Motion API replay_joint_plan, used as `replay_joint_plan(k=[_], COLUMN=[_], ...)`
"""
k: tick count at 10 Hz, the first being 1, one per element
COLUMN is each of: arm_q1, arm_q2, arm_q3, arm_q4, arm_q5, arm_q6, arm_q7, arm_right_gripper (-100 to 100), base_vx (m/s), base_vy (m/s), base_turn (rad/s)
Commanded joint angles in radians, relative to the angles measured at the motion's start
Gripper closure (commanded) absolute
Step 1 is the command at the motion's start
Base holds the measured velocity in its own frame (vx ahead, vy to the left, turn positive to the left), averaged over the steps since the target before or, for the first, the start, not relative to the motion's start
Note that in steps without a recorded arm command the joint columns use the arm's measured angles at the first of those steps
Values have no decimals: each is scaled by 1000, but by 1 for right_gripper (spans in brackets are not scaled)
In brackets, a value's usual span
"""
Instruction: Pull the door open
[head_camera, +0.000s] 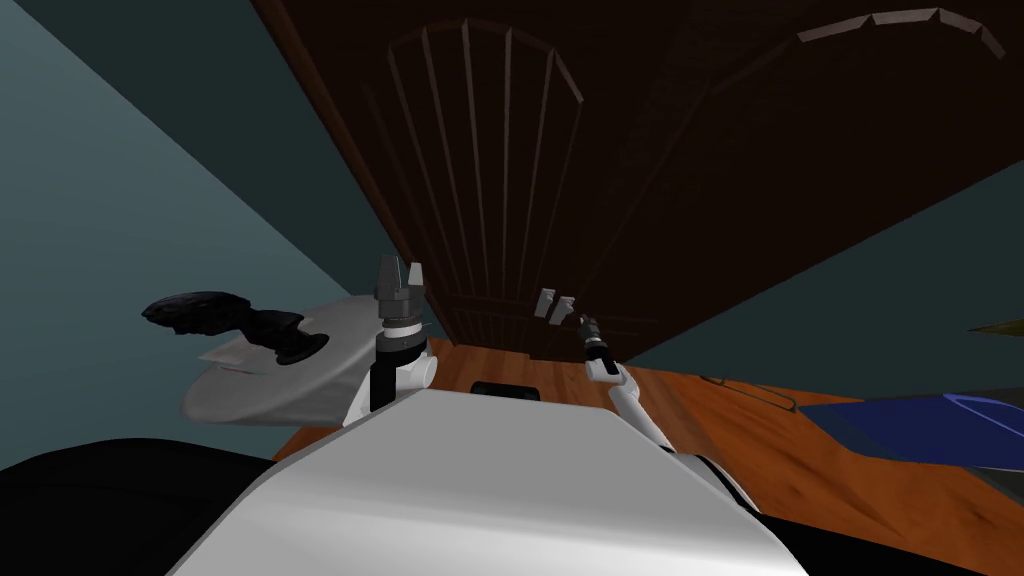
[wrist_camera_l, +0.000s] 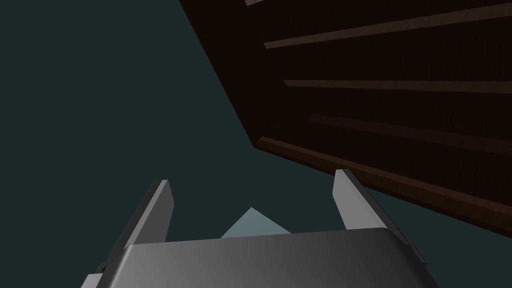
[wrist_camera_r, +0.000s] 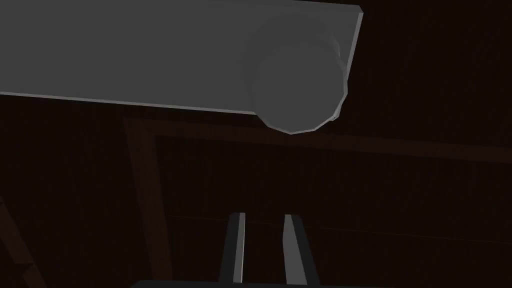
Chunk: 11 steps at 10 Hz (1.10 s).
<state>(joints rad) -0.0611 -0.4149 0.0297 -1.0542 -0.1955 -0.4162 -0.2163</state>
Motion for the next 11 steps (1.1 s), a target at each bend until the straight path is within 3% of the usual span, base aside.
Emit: replay_joint_plan(k=[1, 6, 7, 8, 11], arm_q1=[4, 7, 9, 22, 27], arm_q2=[-6, -8, -8, -20, -26], arm_q3=[5, 57, 49, 22, -5], arm_q4=[-2, -57, -47, -22, 4], arm_q5=[-1, -1, -1, -5, -7], arm_q6=[-1, 2, -2, 0, 0], arm_q7=[-6, -31, -27, -22, -14], arm_right_gripper=[-100, -100, -100, -100, -100], base_vx=[-193, -186, -71, -9, 70], base_vy=[-39, 54, 56, -78, -126], base_turn=[-19, 47, 8, -216, -75])
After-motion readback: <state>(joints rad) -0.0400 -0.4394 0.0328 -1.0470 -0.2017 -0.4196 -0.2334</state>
